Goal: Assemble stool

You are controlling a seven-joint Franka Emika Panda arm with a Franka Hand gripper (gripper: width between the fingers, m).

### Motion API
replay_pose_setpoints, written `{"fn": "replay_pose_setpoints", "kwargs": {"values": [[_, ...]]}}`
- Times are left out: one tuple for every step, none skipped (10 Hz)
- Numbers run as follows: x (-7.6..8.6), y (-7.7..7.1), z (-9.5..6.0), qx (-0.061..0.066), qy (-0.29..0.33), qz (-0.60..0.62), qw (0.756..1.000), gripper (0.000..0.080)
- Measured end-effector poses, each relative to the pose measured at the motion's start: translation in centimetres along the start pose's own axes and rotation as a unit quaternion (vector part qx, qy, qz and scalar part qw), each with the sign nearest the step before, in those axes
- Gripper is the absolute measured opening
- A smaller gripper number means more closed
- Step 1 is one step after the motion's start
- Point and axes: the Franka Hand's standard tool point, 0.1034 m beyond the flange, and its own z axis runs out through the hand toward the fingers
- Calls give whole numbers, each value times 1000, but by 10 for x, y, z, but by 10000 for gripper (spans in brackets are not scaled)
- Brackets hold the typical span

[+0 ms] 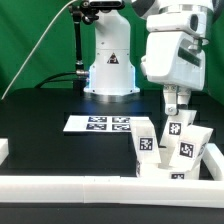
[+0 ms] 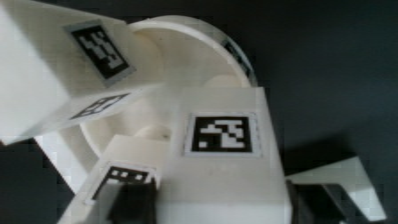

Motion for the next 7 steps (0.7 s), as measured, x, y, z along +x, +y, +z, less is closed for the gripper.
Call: {"fn": "replay_pose_setpoints", "kwargs": {"values": [[0,0,0,1,1,36,999,341],[0,0,0,1,1,68,998,341],[0,0,0,2,1,102,995,341],[-1,1,0,3,1,124,992,341],[-6,3,1,9,0,207,978,341],[-11,5,1,19,-5,281,959,341],[-14,8,2,25,-6,331,943,341]]}}
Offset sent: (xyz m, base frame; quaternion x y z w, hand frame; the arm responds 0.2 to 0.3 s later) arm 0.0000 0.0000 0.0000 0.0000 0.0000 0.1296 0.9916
